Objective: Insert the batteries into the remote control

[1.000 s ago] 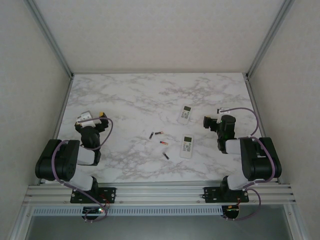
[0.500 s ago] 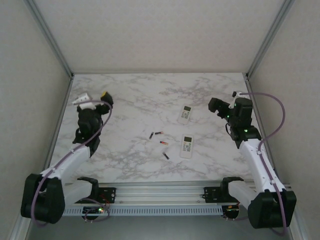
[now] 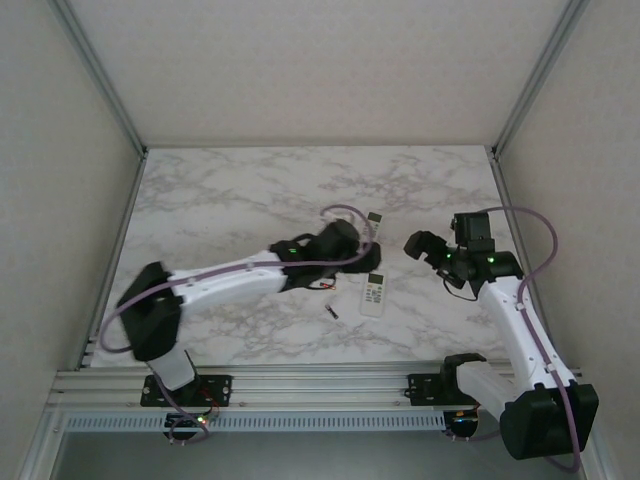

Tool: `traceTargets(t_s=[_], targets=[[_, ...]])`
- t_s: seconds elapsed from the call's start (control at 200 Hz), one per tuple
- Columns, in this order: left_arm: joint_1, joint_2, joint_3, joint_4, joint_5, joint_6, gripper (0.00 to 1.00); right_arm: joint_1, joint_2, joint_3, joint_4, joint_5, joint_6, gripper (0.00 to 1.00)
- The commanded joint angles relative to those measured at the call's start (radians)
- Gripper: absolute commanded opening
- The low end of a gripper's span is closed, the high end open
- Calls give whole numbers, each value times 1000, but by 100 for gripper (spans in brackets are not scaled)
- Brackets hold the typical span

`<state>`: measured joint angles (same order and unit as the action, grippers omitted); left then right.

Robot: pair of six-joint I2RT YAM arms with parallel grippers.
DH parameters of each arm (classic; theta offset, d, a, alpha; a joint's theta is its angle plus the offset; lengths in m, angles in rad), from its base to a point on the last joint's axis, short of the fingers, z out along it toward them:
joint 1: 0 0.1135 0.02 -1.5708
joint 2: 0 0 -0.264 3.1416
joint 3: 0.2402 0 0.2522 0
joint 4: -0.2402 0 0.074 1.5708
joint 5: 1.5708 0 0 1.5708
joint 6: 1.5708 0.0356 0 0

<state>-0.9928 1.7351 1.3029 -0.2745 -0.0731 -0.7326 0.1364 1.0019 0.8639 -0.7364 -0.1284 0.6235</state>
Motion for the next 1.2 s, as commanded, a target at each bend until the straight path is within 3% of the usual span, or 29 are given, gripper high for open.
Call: traceTargets(t_s=[0.0,0.135,0.29,0.421,0.686,0.826,0.916,1.041,1.131,1.197], targets=[[-31,132,103,-195,29,-38,99,2,-68,-16,-62,147,119,99],[-47,282,227,-240,-16,-21,100,2,-146,-58,-26,168,146,99],[-53,403,322,-230,20,26,99,0,-165,-55,-58,212,135,99],[-50,504,431,-309,-43,40,97,0,-167,-48,-70,205,135,99],[-52,605,514,-395,-22,61,64,0,-190,-10,-100,218,144,99],[-48,536,456,-337,-11,59,48,-1,-201,27,-115,206,155,99],[-18,426,372,-235,26,56,44,-3,-204,60,-121,177,157,99],[66,206,194,9,176,62,40,-8,-201,104,-60,30,104,99],[151,16,40,236,346,53,37,-8,-202,106,75,-218,33,99],[218,-93,-51,402,477,26,36,-6,-202,82,258,-478,18,99]])
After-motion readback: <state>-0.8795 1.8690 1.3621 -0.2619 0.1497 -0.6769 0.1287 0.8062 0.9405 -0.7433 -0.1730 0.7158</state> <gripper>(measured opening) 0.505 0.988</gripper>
